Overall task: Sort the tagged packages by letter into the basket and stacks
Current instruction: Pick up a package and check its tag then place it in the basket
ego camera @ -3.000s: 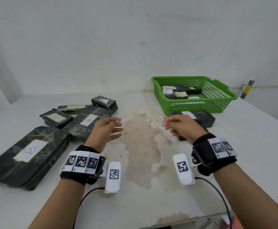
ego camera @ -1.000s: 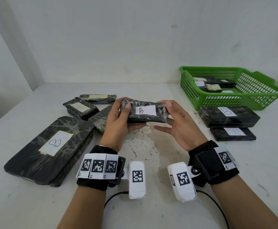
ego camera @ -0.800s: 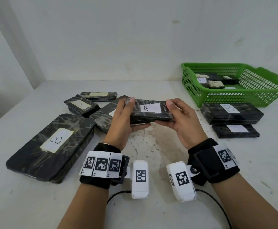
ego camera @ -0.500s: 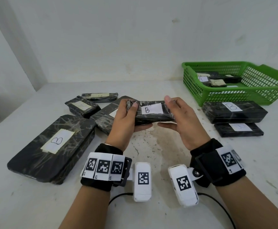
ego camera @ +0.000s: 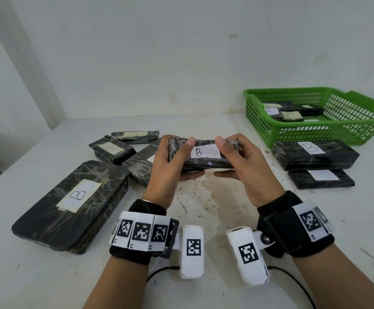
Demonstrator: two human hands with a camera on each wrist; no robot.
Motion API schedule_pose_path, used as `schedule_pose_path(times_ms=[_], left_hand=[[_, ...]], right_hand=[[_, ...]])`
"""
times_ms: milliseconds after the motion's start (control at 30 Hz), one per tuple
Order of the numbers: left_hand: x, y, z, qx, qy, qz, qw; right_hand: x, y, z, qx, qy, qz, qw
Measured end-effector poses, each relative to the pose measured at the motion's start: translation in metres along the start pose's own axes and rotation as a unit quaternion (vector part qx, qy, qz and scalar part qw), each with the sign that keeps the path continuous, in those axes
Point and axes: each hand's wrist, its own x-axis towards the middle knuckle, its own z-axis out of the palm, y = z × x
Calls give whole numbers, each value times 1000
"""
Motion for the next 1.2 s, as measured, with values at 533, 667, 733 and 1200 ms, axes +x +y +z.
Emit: schedule_pose_path(times_ms=[533, 667, 733, 1200], left_hand=[[-6, 3, 4, 94, -6, 28, 995], [-6, 3, 6, 84, 4, 21, 996], [-5, 5, 5, 59, -10, 3, 998], [-2, 2, 1, 10, -59, -18, 998]], right_hand=[[0, 5, 2, -32, 42, -43, 998], [1, 9, 3, -25, 53, -39, 998], [1, 6, 2, -12, 39, -23, 999], [6, 3, -8, 47, -1, 11, 999]])
